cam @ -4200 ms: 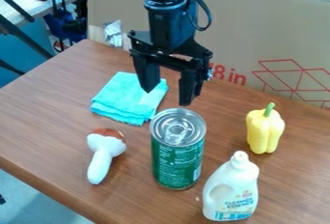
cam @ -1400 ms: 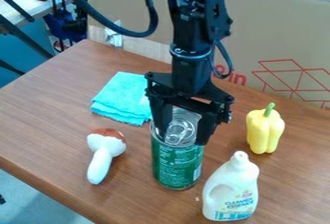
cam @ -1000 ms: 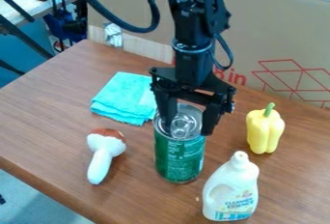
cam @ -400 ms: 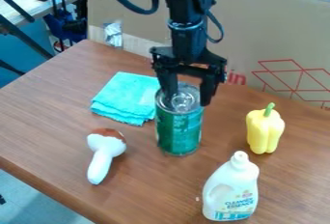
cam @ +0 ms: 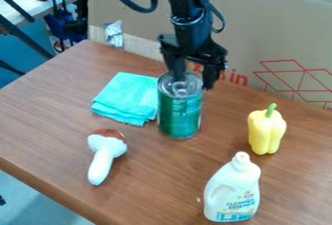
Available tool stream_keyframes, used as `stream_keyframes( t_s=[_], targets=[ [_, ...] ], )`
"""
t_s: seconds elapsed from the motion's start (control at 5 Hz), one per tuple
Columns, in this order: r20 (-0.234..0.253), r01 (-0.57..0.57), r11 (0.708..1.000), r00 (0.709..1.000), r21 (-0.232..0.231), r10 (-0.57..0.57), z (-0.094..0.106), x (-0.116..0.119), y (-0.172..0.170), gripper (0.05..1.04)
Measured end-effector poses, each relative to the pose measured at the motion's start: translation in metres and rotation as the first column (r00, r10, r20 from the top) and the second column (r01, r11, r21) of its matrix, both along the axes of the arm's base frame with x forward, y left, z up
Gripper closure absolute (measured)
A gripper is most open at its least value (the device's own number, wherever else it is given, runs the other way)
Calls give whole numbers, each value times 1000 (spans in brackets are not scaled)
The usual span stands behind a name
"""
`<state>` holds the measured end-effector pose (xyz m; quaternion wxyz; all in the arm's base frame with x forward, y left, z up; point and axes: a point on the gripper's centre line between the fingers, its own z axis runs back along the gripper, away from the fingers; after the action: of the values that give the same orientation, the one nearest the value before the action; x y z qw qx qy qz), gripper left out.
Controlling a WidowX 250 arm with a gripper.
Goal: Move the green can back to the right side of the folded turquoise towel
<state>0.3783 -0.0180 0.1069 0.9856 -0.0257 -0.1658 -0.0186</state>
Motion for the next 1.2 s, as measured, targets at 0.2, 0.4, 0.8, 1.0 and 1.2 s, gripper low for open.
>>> stream_keyframes(
  t_s=[0.2, 0.4, 0.8, 1.0, 1.2],
  targets=[
    [30, 28, 1000, 999, 7, -28, 2, 13, 1, 82],
    [61, 67, 998, 996, 2, -67, 3, 23, 0, 82],
    [65, 82, 997, 994, 2, -82, 7, 0, -3, 82],
    [150, 66, 998, 986, 15, -67, 41, -35, -6, 82],
    [169, 113, 994, 979, 3, -112, 67, -74, -11, 82]
  ],
)
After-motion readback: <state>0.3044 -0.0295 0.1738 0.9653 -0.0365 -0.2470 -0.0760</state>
